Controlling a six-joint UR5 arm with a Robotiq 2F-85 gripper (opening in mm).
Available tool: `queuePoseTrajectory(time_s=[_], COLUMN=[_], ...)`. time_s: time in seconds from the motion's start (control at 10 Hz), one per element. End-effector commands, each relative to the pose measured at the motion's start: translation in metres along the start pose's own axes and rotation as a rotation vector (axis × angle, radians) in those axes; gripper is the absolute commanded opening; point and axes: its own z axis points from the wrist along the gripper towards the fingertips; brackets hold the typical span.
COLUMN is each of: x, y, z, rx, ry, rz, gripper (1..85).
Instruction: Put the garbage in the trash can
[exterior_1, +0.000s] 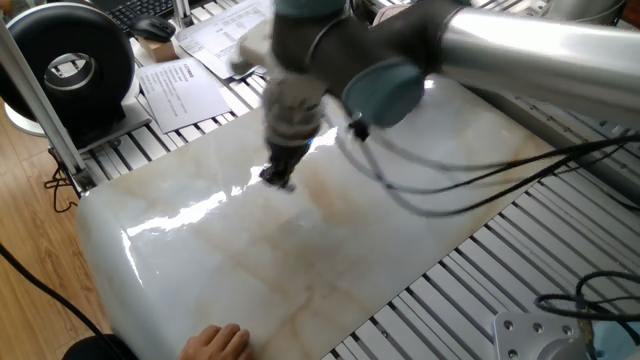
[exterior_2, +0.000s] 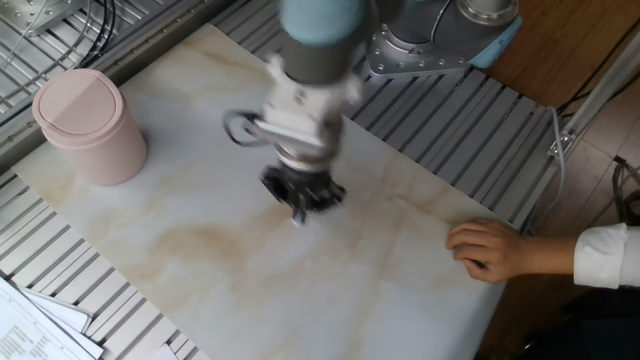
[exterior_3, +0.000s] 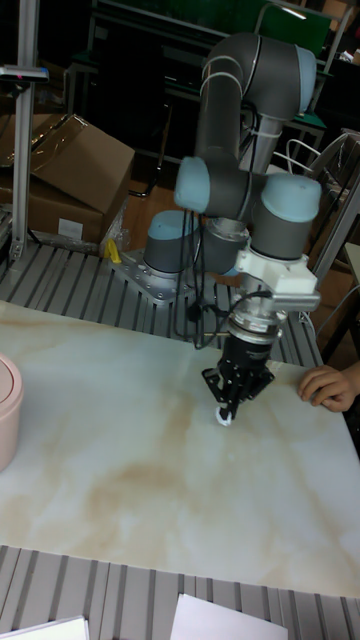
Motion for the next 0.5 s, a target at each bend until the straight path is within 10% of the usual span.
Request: queuePoseTrajectory(time_s=[0.0,0.2,0.4], x=[0.01,0.007,0.004], y=[-0.025,-0.056,-0.068], z=[-0.026,-0.027,-0.029], rx=[-0.026,0.091,0.12], ry=[-0.01,-0.026,-0.047], rz=[-0.04,0.073,0.098], gripper=[1.0,1.0,1.0])
